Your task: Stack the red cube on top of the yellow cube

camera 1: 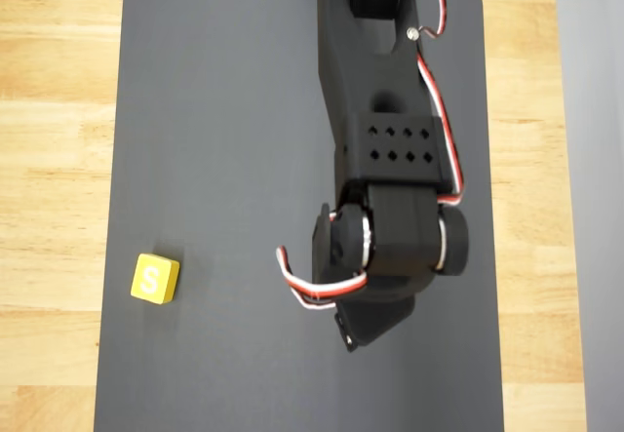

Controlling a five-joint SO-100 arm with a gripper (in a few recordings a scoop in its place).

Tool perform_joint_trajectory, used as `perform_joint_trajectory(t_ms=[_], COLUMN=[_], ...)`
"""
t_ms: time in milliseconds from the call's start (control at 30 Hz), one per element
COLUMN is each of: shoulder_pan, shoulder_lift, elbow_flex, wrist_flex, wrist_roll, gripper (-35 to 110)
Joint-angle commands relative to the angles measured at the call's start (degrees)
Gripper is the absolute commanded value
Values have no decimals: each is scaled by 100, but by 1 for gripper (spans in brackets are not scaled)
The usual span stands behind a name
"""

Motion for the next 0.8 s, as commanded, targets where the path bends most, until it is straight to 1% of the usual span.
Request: perform_joint_trajectory(t_ms=[0,433,500,667,767], shoulder_pan=[193,589,677,853,993], shoulder_lift=[624,1846,2171,3322,3709], elbow_flex=[185,1318,1758,3463,3981], wrist_flex=[1714,1556,1380,562,422], wrist_roll=[-132,-404,-483,-677,-694], gripper=[7,9,9,10,10])
